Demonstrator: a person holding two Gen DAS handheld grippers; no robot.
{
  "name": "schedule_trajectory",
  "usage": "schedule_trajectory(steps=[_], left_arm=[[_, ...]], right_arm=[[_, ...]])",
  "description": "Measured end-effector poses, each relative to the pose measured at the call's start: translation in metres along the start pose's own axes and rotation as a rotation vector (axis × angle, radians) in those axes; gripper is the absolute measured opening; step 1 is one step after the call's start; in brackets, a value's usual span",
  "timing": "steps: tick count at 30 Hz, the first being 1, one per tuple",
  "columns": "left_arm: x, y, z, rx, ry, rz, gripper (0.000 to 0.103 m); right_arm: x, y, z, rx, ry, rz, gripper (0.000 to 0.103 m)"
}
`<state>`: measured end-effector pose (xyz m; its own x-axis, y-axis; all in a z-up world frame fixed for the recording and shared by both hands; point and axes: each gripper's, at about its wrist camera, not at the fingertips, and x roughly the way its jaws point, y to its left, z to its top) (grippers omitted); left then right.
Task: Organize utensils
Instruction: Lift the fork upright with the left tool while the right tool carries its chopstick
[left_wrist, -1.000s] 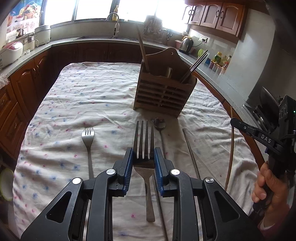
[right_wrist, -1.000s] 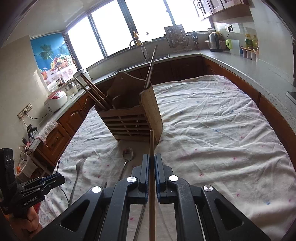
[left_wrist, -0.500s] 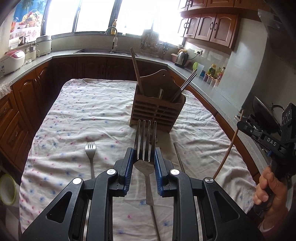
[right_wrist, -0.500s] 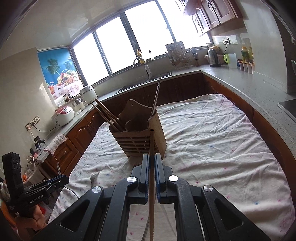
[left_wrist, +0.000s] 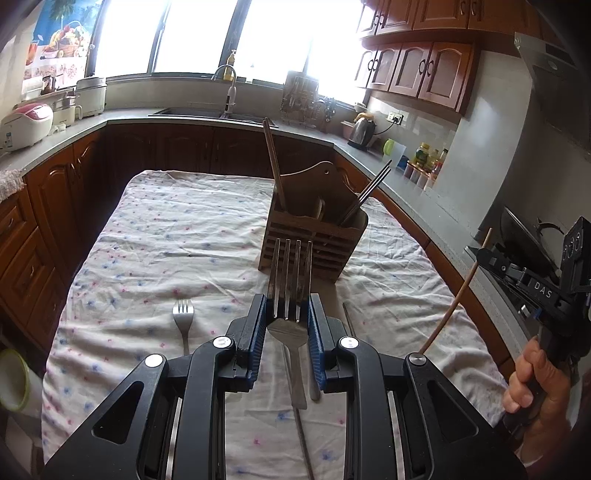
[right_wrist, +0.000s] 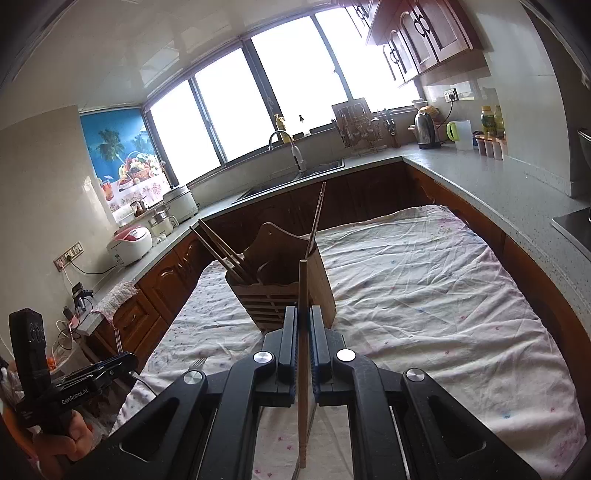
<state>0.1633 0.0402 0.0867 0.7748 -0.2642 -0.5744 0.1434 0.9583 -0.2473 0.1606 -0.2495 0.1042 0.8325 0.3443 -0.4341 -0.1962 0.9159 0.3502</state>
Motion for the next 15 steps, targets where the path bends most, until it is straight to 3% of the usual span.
schedule_trajectory(steps=[15], left_arm=[[-0.003,0.004,0.029,-0.012,-0.064,-0.008,0.020]], right_arm=[[-0.004,0.005,0.024,-0.003,-0.071,0.017,0.006]])
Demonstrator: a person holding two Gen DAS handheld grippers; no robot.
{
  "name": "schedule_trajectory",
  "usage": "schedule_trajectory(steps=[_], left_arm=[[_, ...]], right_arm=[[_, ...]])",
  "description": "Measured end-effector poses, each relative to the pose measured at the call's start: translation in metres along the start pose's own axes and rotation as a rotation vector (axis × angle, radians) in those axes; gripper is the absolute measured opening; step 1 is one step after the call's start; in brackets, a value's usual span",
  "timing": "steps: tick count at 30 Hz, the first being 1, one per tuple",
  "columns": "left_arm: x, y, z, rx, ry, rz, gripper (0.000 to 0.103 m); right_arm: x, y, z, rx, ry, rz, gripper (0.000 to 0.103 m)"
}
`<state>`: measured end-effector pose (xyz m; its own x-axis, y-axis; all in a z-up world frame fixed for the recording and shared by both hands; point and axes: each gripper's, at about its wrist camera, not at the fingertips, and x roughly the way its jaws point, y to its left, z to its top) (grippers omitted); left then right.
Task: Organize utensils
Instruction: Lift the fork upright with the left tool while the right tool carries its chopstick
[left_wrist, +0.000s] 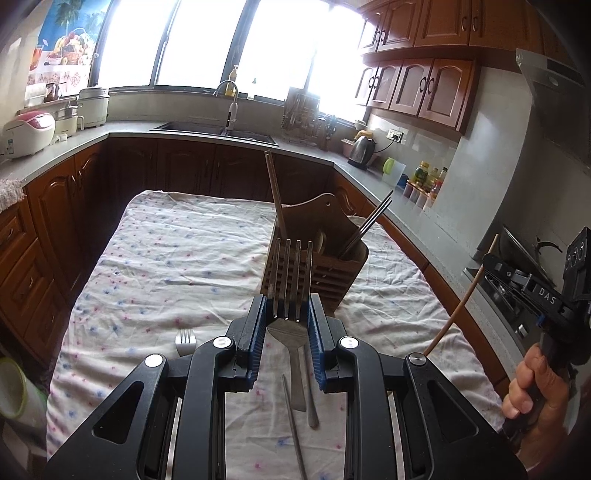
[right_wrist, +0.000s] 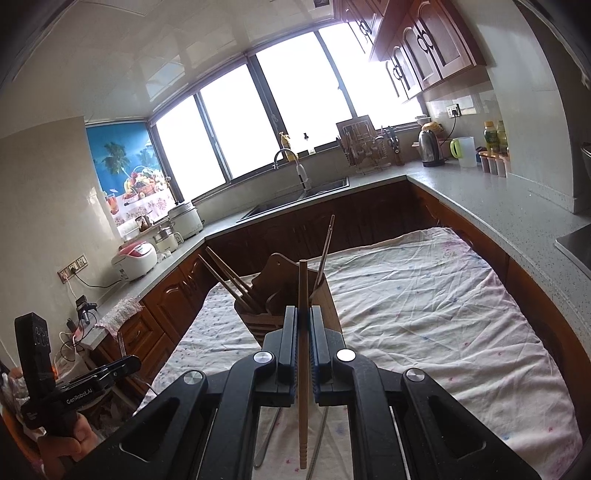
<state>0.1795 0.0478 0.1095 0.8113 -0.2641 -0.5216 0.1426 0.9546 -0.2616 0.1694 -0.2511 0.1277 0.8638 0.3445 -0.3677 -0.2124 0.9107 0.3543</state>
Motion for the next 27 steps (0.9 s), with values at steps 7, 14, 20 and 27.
schedule_trajectory(steps=[7,14,20,27], left_arm=[[0.007,-0.004,0.022,0.009,-0.040,-0.006,0.020],[0.020,-0.010,0.050,0.032,-0.091,0.001,0.020],[0.037,-0.014,0.076,0.039,-0.144,-0.004,0.020],[0.062,-0.020,0.107,0.043,-0.197,0.000,0.020]], right_arm=[[0.005,0.002,0.019,-0.001,-0.046,0.007,0.006],[0.016,0.004,0.039,0.002,-0.087,0.015,0.006],[0.029,0.001,0.056,0.013,-0.116,0.020,0.006],[0.046,0.003,0.082,0.006,-0.166,0.027,0.006]])
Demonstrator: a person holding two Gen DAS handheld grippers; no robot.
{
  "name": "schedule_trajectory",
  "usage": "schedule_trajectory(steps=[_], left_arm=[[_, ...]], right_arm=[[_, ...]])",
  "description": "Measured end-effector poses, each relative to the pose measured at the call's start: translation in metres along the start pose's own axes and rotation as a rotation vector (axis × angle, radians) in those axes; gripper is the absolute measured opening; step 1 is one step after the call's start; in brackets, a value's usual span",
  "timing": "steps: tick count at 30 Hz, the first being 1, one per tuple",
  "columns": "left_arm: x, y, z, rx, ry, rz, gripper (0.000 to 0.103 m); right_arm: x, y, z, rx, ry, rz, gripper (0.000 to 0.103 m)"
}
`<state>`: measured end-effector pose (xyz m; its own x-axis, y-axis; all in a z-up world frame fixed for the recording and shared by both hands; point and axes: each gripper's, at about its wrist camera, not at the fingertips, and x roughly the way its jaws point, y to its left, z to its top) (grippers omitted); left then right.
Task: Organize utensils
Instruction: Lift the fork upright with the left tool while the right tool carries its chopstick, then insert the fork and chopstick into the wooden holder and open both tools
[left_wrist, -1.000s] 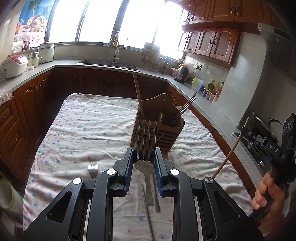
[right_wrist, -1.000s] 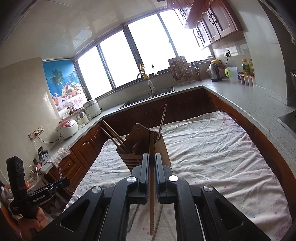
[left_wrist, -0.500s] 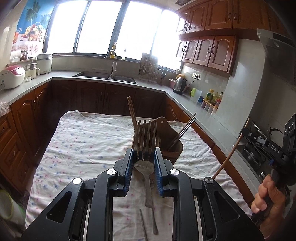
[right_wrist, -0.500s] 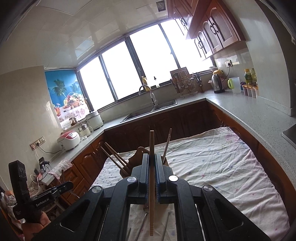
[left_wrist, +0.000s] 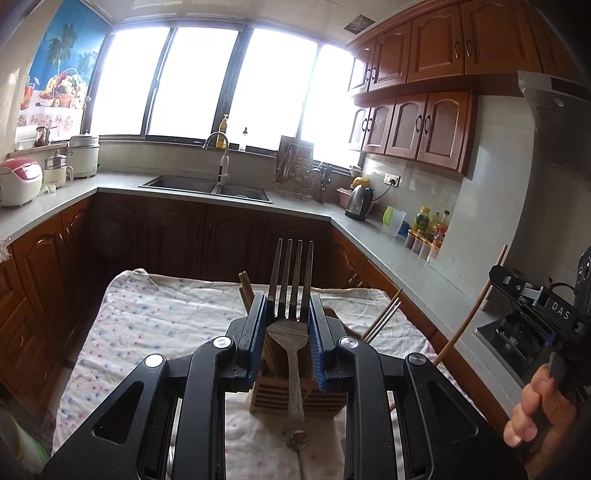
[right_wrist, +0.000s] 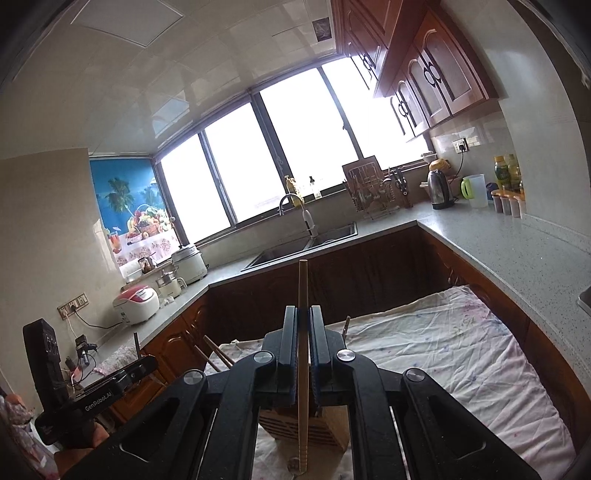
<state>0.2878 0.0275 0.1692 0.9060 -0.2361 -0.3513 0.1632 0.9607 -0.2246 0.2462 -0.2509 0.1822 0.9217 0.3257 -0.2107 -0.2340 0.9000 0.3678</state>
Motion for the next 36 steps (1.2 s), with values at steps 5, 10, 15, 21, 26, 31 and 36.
schedule_trajectory(steps=[5,10,15,21,26,31,36], left_arm=[[0.021,-0.001,0.012,-0.009,-0.044,0.010,0.020],[0.045,-0.006,0.015,0.006,-0.069,0.038,0.020],[0.071,-0.004,0.006,-0.002,-0.058,0.042,0.020],[0.091,0.002,-0.020,-0.017,-0.031,0.049,0.020],[0.101,0.001,-0.041,-0.019,0.003,0.036,0.020],[0.109,0.002,-0.060,-0.014,0.052,0.041,0.020],[0.114,0.000,-0.073,-0.011,0.090,0.026,0.020]], right_arm=[[0.015,0.000,0.014,-0.001,-0.046,0.000,0.006],[0.032,0.004,0.017,-0.011,-0.083,-0.002,0.006],[0.053,0.005,0.011,-0.033,-0.095,-0.016,0.006],[0.071,0.001,-0.009,-0.051,-0.069,-0.039,0.006],[0.083,-0.008,-0.029,-0.033,-0.023,-0.051,0.006],[0.088,-0.015,-0.047,-0.014,0.022,-0.055,0.006],[0.097,-0.019,-0.059,-0.002,0.076,-0.054,0.006]])
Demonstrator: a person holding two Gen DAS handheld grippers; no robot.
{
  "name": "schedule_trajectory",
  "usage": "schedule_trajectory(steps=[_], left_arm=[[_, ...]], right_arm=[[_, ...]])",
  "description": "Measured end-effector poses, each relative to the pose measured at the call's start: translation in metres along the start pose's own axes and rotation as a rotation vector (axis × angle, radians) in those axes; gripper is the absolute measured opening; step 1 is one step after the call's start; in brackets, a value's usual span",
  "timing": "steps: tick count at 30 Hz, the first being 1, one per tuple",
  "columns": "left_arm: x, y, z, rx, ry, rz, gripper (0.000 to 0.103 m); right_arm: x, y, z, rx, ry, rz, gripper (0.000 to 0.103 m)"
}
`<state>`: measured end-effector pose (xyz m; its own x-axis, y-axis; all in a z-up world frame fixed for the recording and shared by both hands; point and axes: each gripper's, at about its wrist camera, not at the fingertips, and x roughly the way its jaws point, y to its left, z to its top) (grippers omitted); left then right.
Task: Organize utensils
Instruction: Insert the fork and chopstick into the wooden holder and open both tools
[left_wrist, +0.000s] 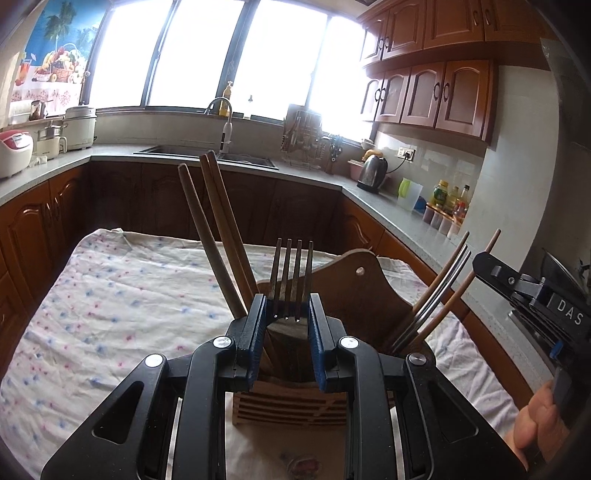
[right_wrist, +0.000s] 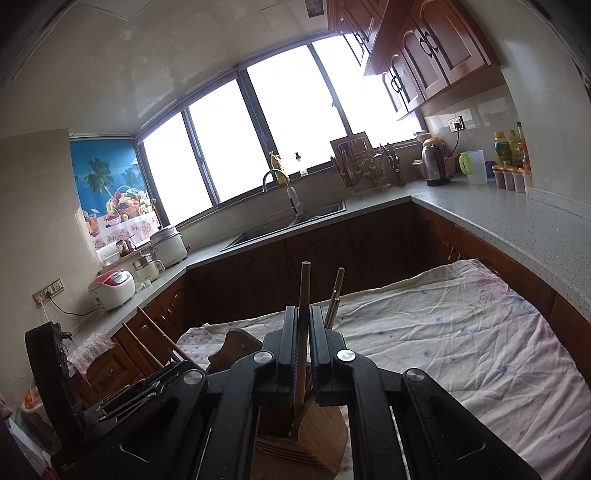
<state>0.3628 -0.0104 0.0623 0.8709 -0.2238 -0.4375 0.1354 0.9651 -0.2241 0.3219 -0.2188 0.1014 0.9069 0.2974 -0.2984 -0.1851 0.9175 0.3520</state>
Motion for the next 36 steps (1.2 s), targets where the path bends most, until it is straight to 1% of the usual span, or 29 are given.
schedule_trajectory(steps=[4,19,30,31,34,36], left_arm=[[0.004,-0.004,-0.006,0.009,0.035,-0.012,0.021],[0.001,-0.004,-0.009,0.005,0.040,-0.013,0.020],[0.004,-0.002,-0.001,-0.013,0.059,-0.010,0.021],[0.003,-0.001,-0.001,-0.018,0.060,-0.014,0.022],[0.001,-0.001,0.000,-0.023,0.057,-0.028,0.028],[-0.002,-0.004,-0.001,-0.017,0.053,-0.030,0.036]], right_arm=[[0.003,-0.003,-0.005,0.002,0.017,-0.006,0.006],[0.006,-0.006,-0.005,0.024,0.032,0.000,0.006],[0.009,-0.011,-0.003,0.043,0.049,0.017,0.007],[0.009,-0.011,-0.003,0.044,0.050,0.019,0.011],[0.007,-0.013,-0.002,0.055,0.047,0.023,0.012],[0.005,-0.015,-0.001,0.064,0.047,0.027,0.014]])
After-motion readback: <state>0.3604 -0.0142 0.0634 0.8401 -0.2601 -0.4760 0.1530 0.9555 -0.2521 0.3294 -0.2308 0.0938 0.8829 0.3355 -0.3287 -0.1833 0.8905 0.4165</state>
